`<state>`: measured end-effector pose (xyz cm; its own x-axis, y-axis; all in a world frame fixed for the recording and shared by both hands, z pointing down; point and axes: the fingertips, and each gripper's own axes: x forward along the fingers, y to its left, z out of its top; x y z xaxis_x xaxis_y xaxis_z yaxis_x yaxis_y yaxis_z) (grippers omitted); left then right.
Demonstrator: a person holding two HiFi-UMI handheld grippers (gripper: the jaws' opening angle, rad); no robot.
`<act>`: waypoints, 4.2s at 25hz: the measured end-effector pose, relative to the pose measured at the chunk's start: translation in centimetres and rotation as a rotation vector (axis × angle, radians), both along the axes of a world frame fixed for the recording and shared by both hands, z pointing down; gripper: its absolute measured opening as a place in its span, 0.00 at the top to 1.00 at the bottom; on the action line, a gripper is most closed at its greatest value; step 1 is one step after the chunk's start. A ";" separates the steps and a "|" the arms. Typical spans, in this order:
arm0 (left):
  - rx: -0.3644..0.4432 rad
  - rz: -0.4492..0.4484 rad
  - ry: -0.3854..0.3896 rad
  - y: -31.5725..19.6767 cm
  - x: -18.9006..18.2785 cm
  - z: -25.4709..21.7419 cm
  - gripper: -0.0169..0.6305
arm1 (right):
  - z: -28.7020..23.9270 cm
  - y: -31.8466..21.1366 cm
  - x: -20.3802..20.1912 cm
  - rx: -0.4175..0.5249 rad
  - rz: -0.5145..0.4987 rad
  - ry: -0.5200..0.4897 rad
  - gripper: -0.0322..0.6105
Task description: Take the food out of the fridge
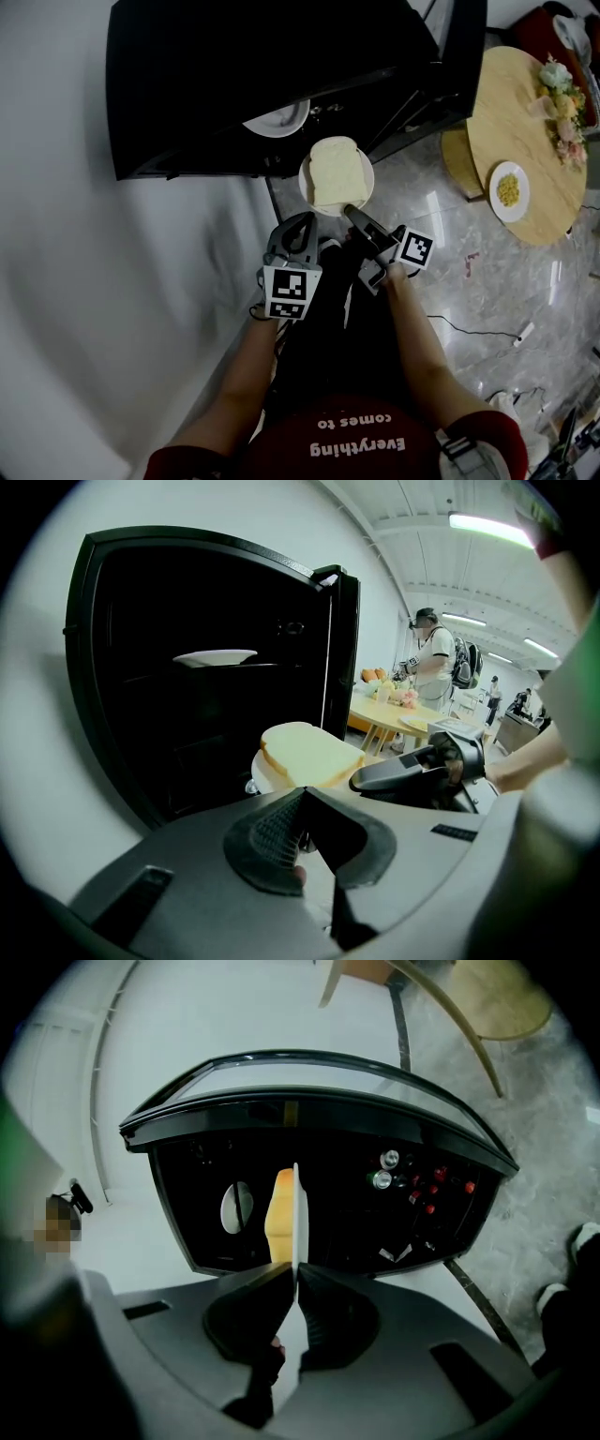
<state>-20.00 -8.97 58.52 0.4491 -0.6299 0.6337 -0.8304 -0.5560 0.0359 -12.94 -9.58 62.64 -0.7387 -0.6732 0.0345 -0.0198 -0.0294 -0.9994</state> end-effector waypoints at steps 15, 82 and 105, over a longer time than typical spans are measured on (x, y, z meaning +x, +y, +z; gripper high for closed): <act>0.074 0.074 0.118 1.2 3.2 -7.2 0.97 | -8.2 6.8 5.9 0.063 0.131 -0.023 0.92; -0.100 0.816 0.122 11.3 52.8 -4.1 0.97 | 3.3 17.8 50.7 -0.185 0.947 0.004 0.91; -0.114 0.839 0.087 11.2 54.5 -3.4 0.97 | 3.3 19.1 47.8 -0.556 0.946 -0.042 0.85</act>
<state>34.51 2.25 55.13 0.7886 -0.0007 0.6148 -0.1363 -0.9753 0.1737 34.89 9.56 65.93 0.0600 -0.8663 0.4958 0.2820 -0.4618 -0.8410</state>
